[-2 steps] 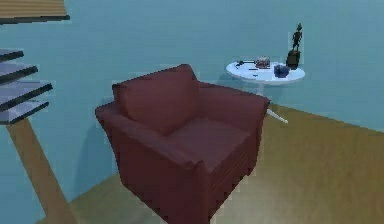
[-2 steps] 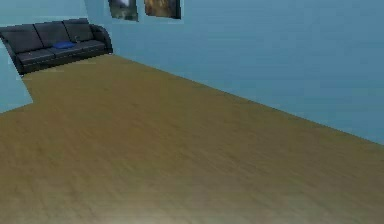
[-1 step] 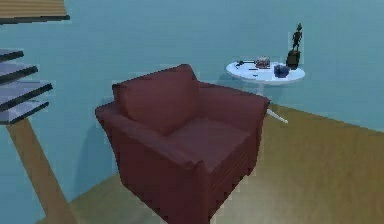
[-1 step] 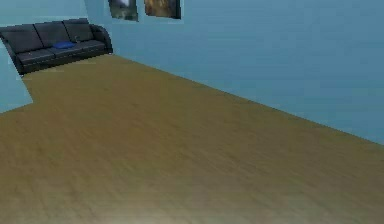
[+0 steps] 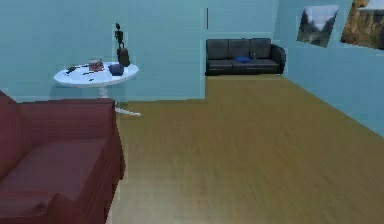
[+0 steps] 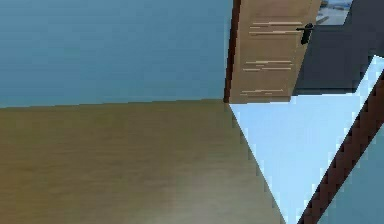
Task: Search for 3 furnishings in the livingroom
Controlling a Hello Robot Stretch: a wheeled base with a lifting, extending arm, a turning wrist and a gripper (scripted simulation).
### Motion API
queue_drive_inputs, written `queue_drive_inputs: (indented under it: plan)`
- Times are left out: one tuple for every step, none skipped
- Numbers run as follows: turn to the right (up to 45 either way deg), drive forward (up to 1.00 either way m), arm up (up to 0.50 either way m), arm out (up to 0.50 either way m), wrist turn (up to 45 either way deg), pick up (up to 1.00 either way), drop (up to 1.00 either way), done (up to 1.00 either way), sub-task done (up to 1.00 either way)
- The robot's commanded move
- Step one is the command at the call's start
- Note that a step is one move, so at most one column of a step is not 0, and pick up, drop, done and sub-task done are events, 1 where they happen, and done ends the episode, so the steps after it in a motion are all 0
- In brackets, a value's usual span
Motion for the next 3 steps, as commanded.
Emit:
queue_drive_inputs:
  plan:
    - [15.0,0.0,0.0,0.0,0.0,0.0,0.0,0.0,0.0]
    - [0.0,0.35,0.0,0.0,0.0,0.0,0.0,0.0,0.0]
    - [-18.0,0.0,0.0,0.0,0.0,0.0,0.0,0.0,0.0]
